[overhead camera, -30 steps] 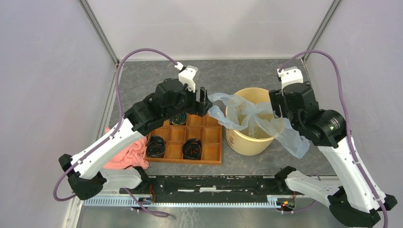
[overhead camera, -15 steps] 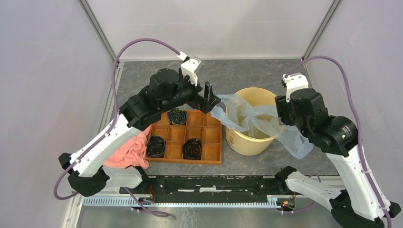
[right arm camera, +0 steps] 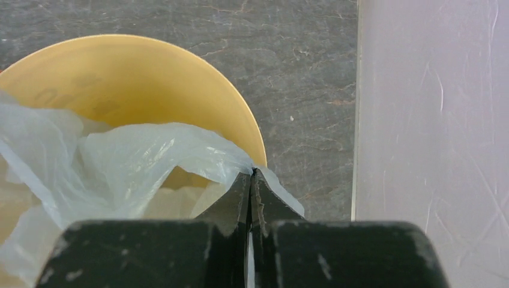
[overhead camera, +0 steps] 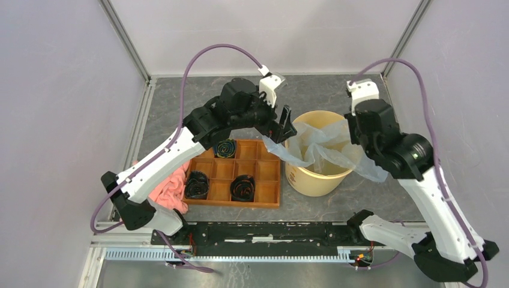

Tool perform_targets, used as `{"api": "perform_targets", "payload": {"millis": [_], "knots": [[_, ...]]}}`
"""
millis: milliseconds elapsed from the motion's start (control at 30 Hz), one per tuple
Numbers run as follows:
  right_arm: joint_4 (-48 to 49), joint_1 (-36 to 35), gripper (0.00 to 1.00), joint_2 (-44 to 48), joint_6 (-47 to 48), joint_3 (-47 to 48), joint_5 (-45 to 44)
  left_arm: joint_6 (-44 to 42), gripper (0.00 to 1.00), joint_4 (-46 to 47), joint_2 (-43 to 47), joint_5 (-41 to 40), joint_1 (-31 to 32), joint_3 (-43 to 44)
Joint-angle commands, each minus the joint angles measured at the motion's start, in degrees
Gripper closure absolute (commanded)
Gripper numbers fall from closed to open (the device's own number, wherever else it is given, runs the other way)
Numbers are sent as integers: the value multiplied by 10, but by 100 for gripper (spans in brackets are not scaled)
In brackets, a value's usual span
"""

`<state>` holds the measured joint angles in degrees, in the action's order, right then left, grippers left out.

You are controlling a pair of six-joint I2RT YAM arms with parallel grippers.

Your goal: Put the trash bags into the trash bin

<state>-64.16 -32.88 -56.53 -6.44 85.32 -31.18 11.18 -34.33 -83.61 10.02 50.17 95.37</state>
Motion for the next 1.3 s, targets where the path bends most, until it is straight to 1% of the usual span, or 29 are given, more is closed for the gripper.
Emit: {"api": "perform_targets", "payload": {"millis": [0,167,267,367,433,467,533,567,600,667,700,767,833,900,1000,1100,1200,1267], "knots": [[70,8,98,-30,30,-9,-45,-22,1,12,15,72,-2,-15],[91,25,100,-52,47,-12,-33,-20,0,5,25,84,-2,-25],[102,35,100,-54,54,-12,-30,-28,1,-4,18,50,-2,-23],[103,49,100,-59,59,-1,-20,-35,9,-30,-9,14,-2,1],[99,55,100,-63,60,2,-18,-46,11,-45,-29,-11,-2,19],[99,58,100,-65,60,1,-18,-51,13,-53,-38,-26,-2,29],[99,67,100,-66,60,-2,-15,-62,20,-66,-56,-42,-2,45],[101,71,100,-67,60,-4,-13,-63,25,-66,-61,-52,-2,48],[104,77,100,-68,60,-6,-10,-64,36,-65,-66,-66,-3,50],[113,89,100,-73,75,-12,-8,-58,55,-57,-73,-80,-11,51],[118,97,100,-79,76,-16,-9,-49,61,-53,-79,-81,-15,50],[129,110,100,-90,76,-29,-11,-25,67,-44,-93,-68,-32,52],[139,123,100,-103,76,-45,-17,1,76,-39,-111,-55,-56,55],[138,135,100,-116,72,-52,-22,21,83,-35,-129,-38,-77,59],[139,145,99,-131,68,-53,-28,44,86,-15,-150,-15,-102,54],[142,152,98,-146,67,-46,-36,62,87,19,-165,25,-116,40],[164,159,91,-157,71,-63,-57,80,87,47,-183,47,-125,22],[171,164,88,-169,69,-71,-69,90,87,61,-196,63,-131,10]]}}
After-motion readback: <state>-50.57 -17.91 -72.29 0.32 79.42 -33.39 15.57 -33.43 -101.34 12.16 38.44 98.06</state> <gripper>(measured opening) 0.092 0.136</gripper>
